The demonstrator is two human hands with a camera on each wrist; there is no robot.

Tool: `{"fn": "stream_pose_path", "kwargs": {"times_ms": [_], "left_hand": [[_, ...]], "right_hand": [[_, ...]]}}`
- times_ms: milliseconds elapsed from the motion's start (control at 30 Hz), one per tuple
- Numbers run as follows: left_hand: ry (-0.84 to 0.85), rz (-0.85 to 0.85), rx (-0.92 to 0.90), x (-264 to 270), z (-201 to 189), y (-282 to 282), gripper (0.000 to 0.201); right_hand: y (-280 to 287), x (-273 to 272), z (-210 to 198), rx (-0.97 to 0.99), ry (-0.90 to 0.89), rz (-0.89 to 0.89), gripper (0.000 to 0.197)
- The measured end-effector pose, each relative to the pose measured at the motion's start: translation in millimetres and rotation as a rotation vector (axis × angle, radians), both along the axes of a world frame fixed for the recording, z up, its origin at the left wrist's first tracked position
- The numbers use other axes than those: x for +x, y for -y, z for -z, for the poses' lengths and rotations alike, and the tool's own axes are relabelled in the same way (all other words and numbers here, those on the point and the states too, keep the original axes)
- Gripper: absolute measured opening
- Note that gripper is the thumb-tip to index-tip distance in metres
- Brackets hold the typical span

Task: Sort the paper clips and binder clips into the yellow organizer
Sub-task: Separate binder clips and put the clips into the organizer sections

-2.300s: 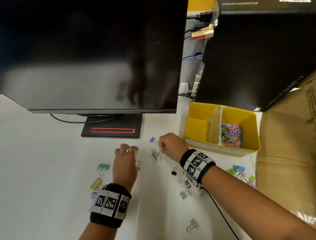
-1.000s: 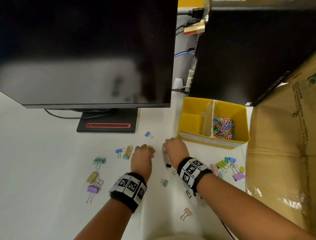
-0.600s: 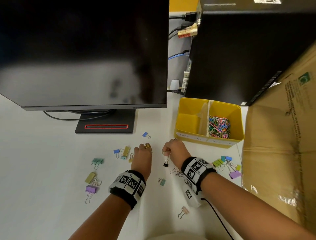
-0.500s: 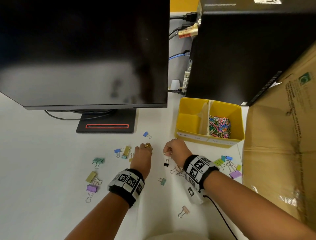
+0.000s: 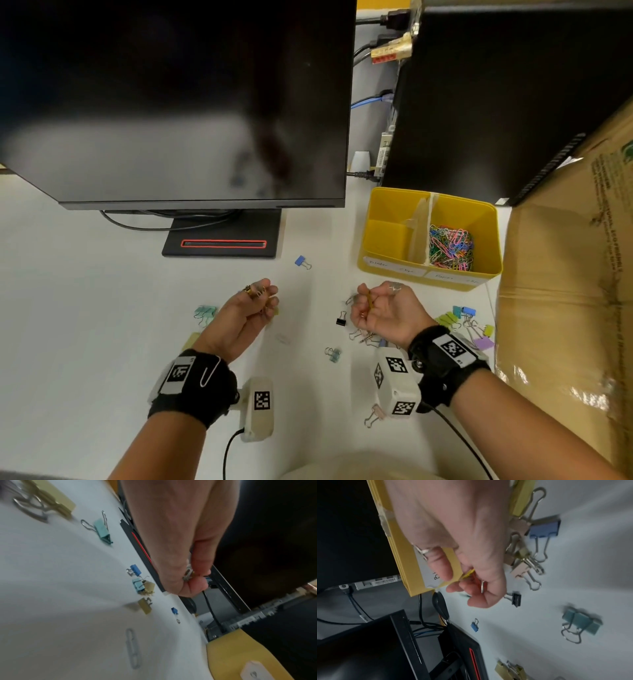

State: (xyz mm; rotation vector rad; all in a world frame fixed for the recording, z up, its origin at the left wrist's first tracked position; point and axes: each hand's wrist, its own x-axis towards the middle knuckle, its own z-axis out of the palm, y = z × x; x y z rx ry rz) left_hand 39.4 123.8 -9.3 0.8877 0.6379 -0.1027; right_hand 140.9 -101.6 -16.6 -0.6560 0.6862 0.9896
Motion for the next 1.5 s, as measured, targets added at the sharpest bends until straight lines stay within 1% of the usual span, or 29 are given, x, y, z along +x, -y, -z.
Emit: {"fn": "stream_pose_path", "kwargs": {"times_ms": [67,100,133,167,233,267,300,367,400,467,533,633,700,767,867,933,967,1000,1033,1067,1100,1167,1233,1333,1367,1400,1433,1467,1500], "left_hand": [[-0.01,0.028,-0.074,-7.2,0.6,1.4,0.011],[-0.041,0.06,-0.037,-9.6,0.5,3.7,0.011],[-0.07,0.121,0.09,-11.8,-0.7,7.2,0.009],[-0.109,0.204,0.323,-15.3,-0.4,11.3,0.013],[-0.162,0.39,0.942,-22.4,5.0,17.9,0.017],[-0.169,0.452,1.159,-25.3,8.8,20.0,0.016],[-0.161,0.503,1.272,-28.4,12.7,21.4,0.019],[-0.121,0.572,1.323,-31.9,21.4,23.0,0.024],[-0.114,0.587,1.35,-32.1,23.2,24.1,0.022],[-0.126,0.598,1.383,-30.9,25.2,26.8,0.015],[-0.15,0.593,1.385,-30.4,28.0,29.2,0.017],[-0.198,0.596,1.387,-29.8,30.8,31.6,0.018],[-0.215,0.593,1.39,-29.1,34.1,31.5,0.018],[-0.23,0.612,1.407,-28.3,37.2,32.0,0.022],[-0.243,0.704,1.438,-27.0,37.7,34.6,0.035],[-0.255,0.73,1.384,-22.9,29.4,35.7,0.04],[-0.253,0.746,1.327,-18.6,21.6,36.5,0.039],[-0.241,0.771,1.262,-11.3,11.4,38.5,0.033],[-0.201,0.78,1.193,-1.9,-0.4,41.5,0.024],[-0.159,0.791,1.116,9.7,-15.8,45.8,0.011],[-0.107,0.794,1.044,21.6,-32.6,52.4,0.003],[-0.005,0.822,0.956,51.3,-59.9,68.9,0.012],[0.08,0.85,0.877,84.2,-83.4,95.0,0.014],[0.119,0.815,0.83,137.1,-96.0,146.5,0.017],[0.119,0.785,0.843,152.4,-96.5,165.0,0.025],[0.126,0.748,0.824,165.9,-94.8,182.3,0.033],[0.123,0.715,0.765,175.5,-93.8,197.8,0.039],[0.097,0.711,0.684,182.6,-92.2,209.7,0.044],[0.051,0.716,0.6,188.2,-90.0,219.2,0.051]], "right_hand": [[4.2,0.0,1.4,-0.024,-0.009,0.002,0.013],[6.2,0.6,2.5,-0.061,0.005,-0.025,0.022],[7.8,1.7,3.2,-0.124,0.049,-0.079,0.032],[9.2,2.8,5.8,-0.214,0.125,-0.155,0.038],[9.4,3.2,11.3,-0.482,0.388,-0.341,0.029],[7.0,2.1,13.0,-0.628,0.563,-0.433,0.022],[2.5,0.6,13.0,-0.749,0.749,-0.518,0.02],[-12.8,-1.4,11.8,-0.947,1.064,-0.711,0.024],[-23.2,-1.6,9.6,-1.049,1.154,-0.821,0.03],[-42.0,-1.2,7.1,-1.194,1.194,-0.986,0.038],[-56.1,-2.0,10.0,-1.255,1.196,-1.048,0.035],[-65.0,-7.0,17.7,-1.219,1.177,-0.948,0.024],[-64.4,-7.2,18.6,-1.188,1.171,-0.936,0.02],[-63.0,-6.1,18.0,-1.13,1.213,-1.045,0.018],[-64.2,-9.5,17.5,-1.088,1.318,-1.307,0.024],[-64.2,-12.8,15.8,-1.099,1.341,-1.423,0.03],[-61.6,-13.6,11.3,-1.074,1.333,-1.44,0.029],[-56.7,-13.1,3.2,-1.031,1.31,-1.411,0.025],[-48.3,-12.1,-7.4,-0.973,1.297,-1.323,0.018],[-37.2,-10.2,-18.6,-0.905,1.279,-1.198,0.013],[-23.8,-6.9,-31.2,-0.833,1.258,-1.054,0.013],[7.9,4.3,-61.0,-0.731,1.179,-0.777,0.025],[42.5,25.4,-79.3,-0.727,1.094,-0.53,0.028],[82.8,62.3,-86.9,-0.996,1.093,-0.287,0.029],[90.7,71.5,-86.2,-1.048,1.085,-0.243,0.027],[94.5,75.7,-89.2,-1.034,1.043,-0.217,0.022],[96.5,78.3,-89.5,-0.954,0.978,-0.208,0.017],[98.1,77.7,-93.1,-0.809,0.893,-0.212,0.021],[99.9,75.6,-96.1,-0.641,0.804,-0.203,0.033]]}}
